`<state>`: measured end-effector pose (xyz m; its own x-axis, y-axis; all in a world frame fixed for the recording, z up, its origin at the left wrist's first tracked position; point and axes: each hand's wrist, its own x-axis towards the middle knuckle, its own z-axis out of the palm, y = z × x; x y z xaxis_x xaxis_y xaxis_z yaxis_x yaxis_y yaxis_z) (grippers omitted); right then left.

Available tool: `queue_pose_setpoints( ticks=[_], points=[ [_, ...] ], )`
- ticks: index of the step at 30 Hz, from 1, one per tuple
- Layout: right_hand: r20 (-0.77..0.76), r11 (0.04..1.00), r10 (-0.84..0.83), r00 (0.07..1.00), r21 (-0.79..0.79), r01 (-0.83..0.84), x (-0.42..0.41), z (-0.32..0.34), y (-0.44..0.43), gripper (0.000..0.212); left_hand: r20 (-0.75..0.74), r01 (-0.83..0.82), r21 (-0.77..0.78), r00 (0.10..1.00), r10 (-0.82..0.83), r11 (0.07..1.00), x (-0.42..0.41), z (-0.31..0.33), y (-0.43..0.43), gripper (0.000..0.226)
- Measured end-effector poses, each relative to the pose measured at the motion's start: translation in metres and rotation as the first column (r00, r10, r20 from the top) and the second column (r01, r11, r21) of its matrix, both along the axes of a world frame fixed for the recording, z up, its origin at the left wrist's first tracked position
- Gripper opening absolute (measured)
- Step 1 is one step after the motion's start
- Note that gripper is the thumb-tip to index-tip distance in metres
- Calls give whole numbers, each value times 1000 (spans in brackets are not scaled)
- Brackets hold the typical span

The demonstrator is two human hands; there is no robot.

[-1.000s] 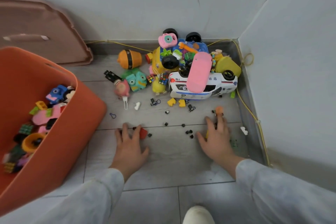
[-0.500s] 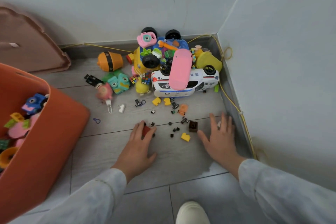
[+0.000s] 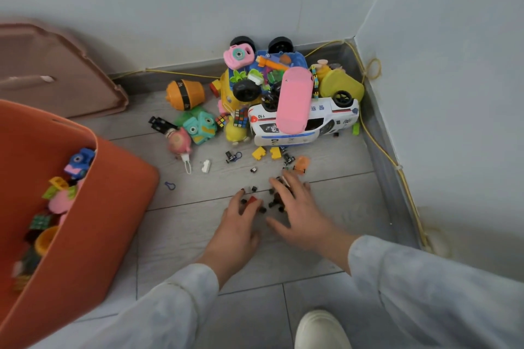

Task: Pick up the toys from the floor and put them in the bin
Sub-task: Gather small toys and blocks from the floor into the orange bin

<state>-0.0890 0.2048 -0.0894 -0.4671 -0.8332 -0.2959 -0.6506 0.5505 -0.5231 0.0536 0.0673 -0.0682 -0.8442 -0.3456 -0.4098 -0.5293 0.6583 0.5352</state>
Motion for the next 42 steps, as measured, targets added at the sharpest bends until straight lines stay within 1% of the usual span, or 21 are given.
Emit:
queue_pose_setpoints(
  ticks=[2,4,6,8,12,17,19,23,26,29,32,33,35,37,38,40,42],
  points=[
    [-68,1000,-14,998,-16,13,-5,1,-6,82,9,5,-56,1000,-4,998,0,4,-2,73],
    [-128,997,-67,990,34,72,-15,2,-11,84,60,20,-100,998,-14,995,1,6,-6,79],
    [-166,993,-83,983,74,96,-30,2,-14,84,114,27,-106,993,-15,994,0,6,-7,84],
    [-174,993,-55,983,92,71,-44,4,-21,85,145,14,-114,989,3,993,-2,5,-6,86],
    [-166,994,-10,986,103,28,-48,2,-34,87,150,-27,-124,988,46,992,-5,6,-6,88],
    [-170,996,-89,981,11,93,-45,3,-49,86,131,-28,-107,991,42,994,-9,7,-15,87],
    [-167,995,-96,981,-3,96,-52,5,-53,84,121,-34,-99,992,46,994,-11,6,-19,86],
    [-202,997,-65,977,28,72,-64,2,-54,82,115,-41,-103,992,53,994,-13,1,-25,86],
    [-167,996,-56,984,53,66,-65,0,-56,83,106,-40,-135,993,54,990,-15,-5,-27,84],
    [-170,996,12,985,84,3,-53,-7,-54,91,86,-39,-175,995,55,984,-17,-9,-26,82],
    [-150,982,125,981,160,-101,-44,-10,-48,90,59,-25,-228,997,40,973,-24,-10,-31,82],
    [-157,980,153,976,154,-129,-42,-9,-48,89,55,-24,-252,998,39,967,-25,-11,-36,83],
    [-175,984,170,970,83,-157,-39,-6,-45,80,45,-29,-301,998,45,953,-28,-11,-48,87],
    [-194,988,145,970,-29,-153,-38,-5,-42,66,62,-22,-324,997,44,946,-32,-10,-61,97],
    [-192,988,118,974,-76,-134,-39,-5,-40,62,82,-8,-329,996,37,944,-35,-9,-69,103],
    [-171,991,71,983,-99,-89,-43,-6,-39,68,120,30,-346,993,13,938,-42,-7,-82,113],
    [-159,994,92,983,-37,-99,-45,-5,-41,80,155,45,-339,988,9,940,-48,-7,-94,120]
  ],
)
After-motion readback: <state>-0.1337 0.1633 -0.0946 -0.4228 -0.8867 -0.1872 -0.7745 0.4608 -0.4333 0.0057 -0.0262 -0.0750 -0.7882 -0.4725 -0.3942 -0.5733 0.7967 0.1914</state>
